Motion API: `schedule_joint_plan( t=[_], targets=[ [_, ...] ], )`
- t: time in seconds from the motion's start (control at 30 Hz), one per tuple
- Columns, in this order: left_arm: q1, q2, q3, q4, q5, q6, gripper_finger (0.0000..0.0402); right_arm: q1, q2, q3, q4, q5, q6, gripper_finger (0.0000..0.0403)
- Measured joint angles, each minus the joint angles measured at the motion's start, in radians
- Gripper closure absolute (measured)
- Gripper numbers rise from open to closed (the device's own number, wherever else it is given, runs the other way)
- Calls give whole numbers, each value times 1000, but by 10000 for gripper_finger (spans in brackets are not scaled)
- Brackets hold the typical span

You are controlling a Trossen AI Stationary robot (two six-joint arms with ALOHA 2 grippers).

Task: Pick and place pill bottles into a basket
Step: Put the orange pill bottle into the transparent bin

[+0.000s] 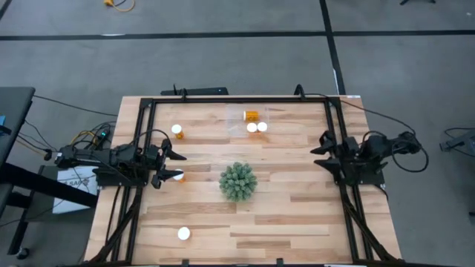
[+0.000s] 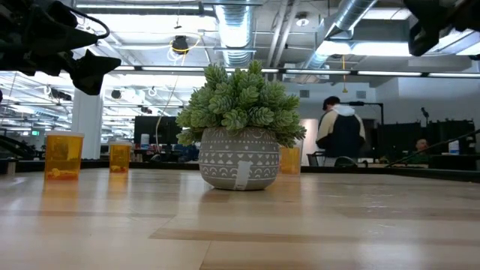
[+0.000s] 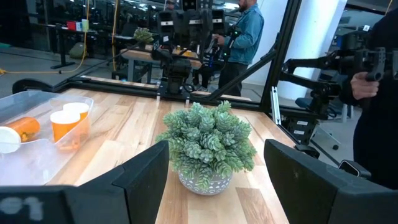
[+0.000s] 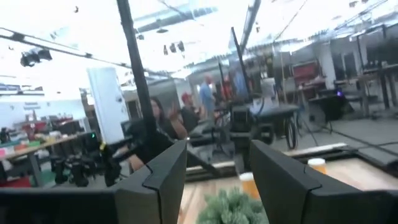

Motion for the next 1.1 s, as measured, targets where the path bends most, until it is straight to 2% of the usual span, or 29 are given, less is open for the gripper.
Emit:
schedule_joint_plan(
  t=[0.13,0.37,0.63,0.83,1.1],
  targets=[
    [0,0,0,0,0,0,148,4,3,-2,1,-1,9,233],
    [0,0,0,0,0,0,148,8,2,-89,220,-22,28,238],
    [0,0,0,0,0,0,148,7,2,-97,214,-23,35,239],
    [0,0,0,0,0,0,148,6,3,-163,293,-20,65,245],
    [0,0,0,0,0,0,148,6,2,-163,241,-24,55,250]
  ],
)
